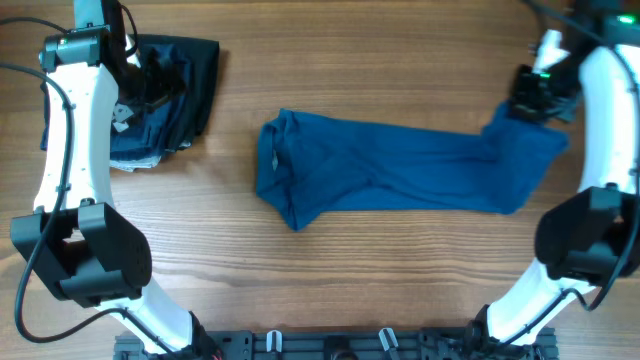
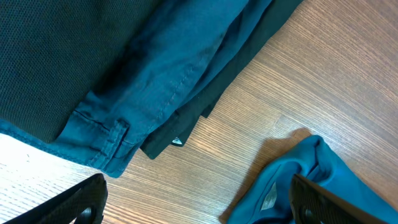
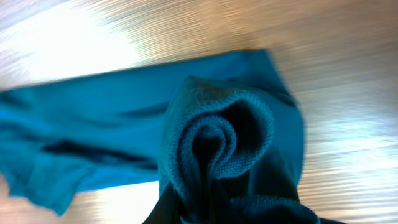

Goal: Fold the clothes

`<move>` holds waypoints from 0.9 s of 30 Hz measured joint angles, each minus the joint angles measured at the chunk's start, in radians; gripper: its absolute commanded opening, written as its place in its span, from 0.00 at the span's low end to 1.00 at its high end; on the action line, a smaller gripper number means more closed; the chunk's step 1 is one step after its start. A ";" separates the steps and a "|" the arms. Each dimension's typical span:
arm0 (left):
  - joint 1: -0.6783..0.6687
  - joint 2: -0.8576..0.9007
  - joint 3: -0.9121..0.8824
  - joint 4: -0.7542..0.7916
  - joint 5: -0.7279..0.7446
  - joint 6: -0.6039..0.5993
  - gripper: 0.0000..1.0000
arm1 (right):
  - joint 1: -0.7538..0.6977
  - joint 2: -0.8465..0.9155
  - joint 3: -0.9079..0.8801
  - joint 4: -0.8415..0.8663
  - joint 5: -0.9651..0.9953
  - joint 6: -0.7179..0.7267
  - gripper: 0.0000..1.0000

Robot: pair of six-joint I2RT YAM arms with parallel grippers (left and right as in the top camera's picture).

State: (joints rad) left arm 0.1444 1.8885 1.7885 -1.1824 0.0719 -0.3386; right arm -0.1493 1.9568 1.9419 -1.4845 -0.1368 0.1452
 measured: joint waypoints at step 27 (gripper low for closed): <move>0.000 0.000 0.000 0.020 0.008 0.003 0.95 | 0.493 -0.002 -0.414 0.617 -0.053 0.262 0.72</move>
State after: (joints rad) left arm 0.1444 1.8885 1.7885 -1.1622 0.0795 -0.3351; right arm 0.3439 1.9549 1.5284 -0.8677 -0.1898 0.4076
